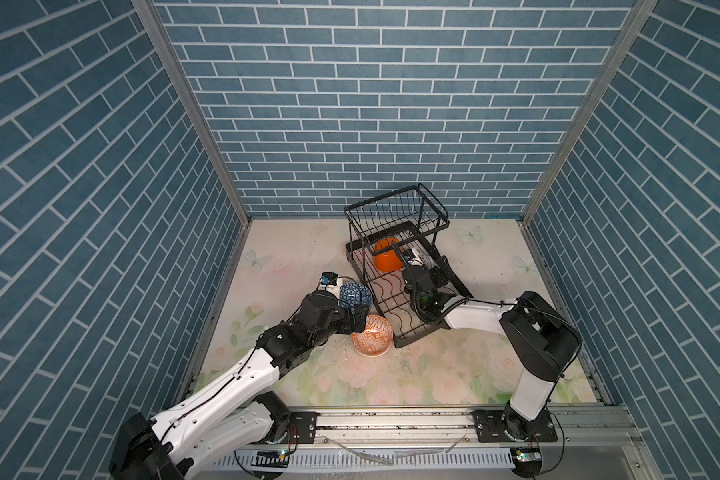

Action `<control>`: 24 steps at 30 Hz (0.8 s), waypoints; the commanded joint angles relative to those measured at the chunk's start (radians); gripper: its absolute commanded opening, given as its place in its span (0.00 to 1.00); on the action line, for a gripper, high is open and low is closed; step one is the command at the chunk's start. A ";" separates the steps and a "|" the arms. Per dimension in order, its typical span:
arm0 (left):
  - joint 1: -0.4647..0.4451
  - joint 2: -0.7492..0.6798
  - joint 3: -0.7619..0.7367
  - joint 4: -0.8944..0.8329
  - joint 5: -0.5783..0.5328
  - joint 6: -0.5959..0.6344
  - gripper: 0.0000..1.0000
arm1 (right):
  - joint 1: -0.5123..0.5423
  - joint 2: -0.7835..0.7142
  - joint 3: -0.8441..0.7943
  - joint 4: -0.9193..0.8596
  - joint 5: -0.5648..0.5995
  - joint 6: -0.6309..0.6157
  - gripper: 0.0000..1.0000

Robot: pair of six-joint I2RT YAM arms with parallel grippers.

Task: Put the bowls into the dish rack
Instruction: 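Open the right gripper and withdraw while the left gripper moves toward the orange-patterned bowl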

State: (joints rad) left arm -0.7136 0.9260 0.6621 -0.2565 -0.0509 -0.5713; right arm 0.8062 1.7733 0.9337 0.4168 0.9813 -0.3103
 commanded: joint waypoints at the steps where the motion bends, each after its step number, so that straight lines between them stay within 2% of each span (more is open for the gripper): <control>1: 0.005 0.010 0.028 -0.040 -0.030 -0.015 1.00 | -0.001 -0.074 -0.046 -0.105 -0.034 0.153 0.94; 10: 0.004 0.044 0.044 -0.094 -0.032 -0.030 1.00 | -0.001 -0.236 -0.109 -0.312 -0.171 0.402 0.93; 18: 0.005 0.117 0.102 -0.191 -0.005 -0.045 0.98 | -0.002 -0.400 -0.086 -0.546 -0.381 0.598 0.93; 24: 0.005 0.176 0.136 -0.297 0.010 -0.067 0.92 | -0.002 -0.457 -0.029 -0.743 -0.551 0.736 0.91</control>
State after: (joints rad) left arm -0.7136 1.0843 0.7673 -0.4622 -0.0502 -0.6224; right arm 0.8059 1.3449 0.8577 -0.1791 0.5476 0.2916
